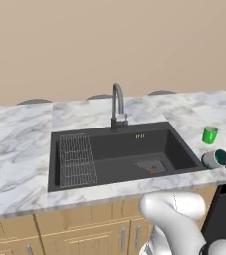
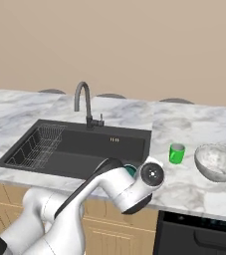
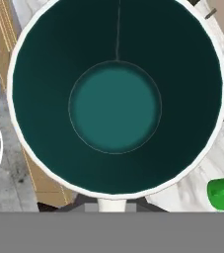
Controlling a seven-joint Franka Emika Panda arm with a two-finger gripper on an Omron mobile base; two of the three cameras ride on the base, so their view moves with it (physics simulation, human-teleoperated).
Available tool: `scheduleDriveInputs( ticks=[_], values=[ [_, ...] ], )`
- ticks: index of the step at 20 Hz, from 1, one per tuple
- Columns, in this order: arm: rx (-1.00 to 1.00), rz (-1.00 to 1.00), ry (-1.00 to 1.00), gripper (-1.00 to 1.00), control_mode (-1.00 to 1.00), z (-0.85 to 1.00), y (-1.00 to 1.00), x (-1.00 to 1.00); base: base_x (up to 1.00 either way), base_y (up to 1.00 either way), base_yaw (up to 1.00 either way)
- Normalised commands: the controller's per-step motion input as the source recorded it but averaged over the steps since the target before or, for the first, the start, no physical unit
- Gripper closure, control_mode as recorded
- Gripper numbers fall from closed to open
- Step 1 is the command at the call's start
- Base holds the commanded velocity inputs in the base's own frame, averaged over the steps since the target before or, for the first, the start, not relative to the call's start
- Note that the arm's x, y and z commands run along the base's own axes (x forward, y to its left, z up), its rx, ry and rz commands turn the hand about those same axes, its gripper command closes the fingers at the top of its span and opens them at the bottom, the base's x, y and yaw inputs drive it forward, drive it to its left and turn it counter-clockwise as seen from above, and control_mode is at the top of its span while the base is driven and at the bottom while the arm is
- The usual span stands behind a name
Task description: Clear the mugs and bowl far away from the sink.
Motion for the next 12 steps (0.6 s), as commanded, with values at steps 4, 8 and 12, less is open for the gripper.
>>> scheduleDriveInputs(
  ticks=[4, 8, 12],
  values=[
    [0.00, 0.00, 0.00, 1.00, 1.00, 0.00, 0.00, 0.00, -0.91, -0.16, 0.07],
    [0.00, 0.00, 0.00, 1.00, 1.00, 0.00, 0.00, 0.00, -1.00, -0.09, 0.08],
    [0.00, 0.00, 0.00, 1.00, 1.00, 0.00, 0.00, 0.00, -0.98, -0.11, 0.03]
  ],
)
